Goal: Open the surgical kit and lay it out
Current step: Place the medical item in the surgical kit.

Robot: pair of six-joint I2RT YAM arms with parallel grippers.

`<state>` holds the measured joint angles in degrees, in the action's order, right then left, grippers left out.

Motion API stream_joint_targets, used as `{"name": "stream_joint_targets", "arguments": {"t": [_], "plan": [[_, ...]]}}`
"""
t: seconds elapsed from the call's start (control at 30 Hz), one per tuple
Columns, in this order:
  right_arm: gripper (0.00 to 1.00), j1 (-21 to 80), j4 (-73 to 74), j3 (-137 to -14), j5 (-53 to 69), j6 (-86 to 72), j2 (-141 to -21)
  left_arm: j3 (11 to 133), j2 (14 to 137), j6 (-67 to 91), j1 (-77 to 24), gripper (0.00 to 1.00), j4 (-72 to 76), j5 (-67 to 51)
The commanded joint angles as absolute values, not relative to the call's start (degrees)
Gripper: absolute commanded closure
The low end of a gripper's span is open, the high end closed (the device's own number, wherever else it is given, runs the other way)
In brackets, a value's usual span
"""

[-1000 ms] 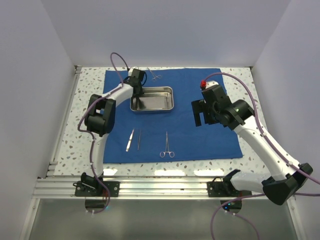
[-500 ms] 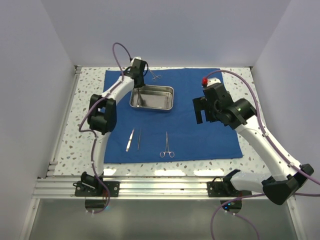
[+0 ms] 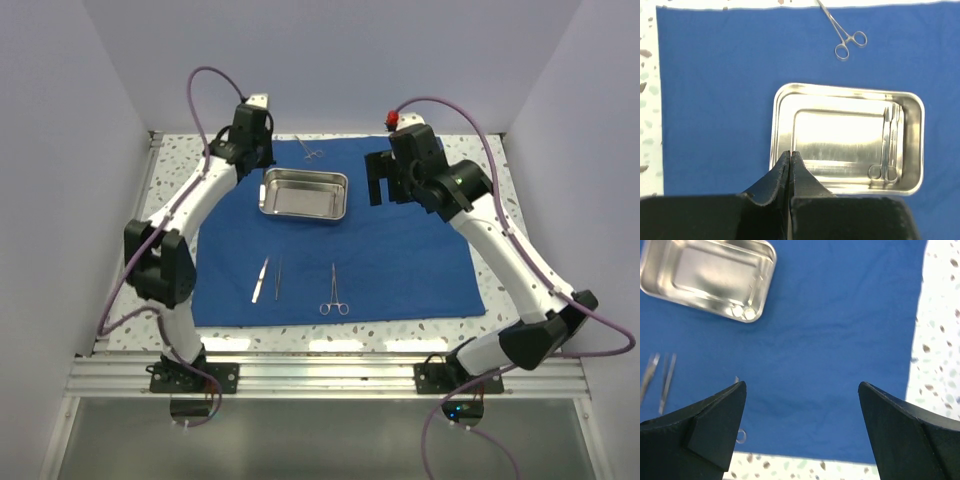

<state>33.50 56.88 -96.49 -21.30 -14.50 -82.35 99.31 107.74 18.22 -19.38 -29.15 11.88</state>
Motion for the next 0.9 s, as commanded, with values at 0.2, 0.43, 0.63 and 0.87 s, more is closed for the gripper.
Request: {"name": "stream_joint_targets", "arguments": {"t": [0.2,0.43,0.63,0.87], "plan": [[0.01,33.8,51.7,-121.3,-16.3,-14.7,-101.6,65.3,86.0,19.2,-20.6,1.0,-27.8,9.4],[0.01,33.7,52.5,-134.2,-14.7,-16.4,-114.2,51.2,81.4,21.6,-22.2,1.0,-21.3,10.3],[0.01,33.7,50.0,-141.9,-9.9,-18.5,-125.1,44.9,82.8,23.4,-22.2,0.91,-15.7,10.7],[0.01,31.2,41.1,-149.6,-5.9,-17.0,-135.6,44.9,84.3,22.8,-22.2,0.0,-13.3,12.7]]}}
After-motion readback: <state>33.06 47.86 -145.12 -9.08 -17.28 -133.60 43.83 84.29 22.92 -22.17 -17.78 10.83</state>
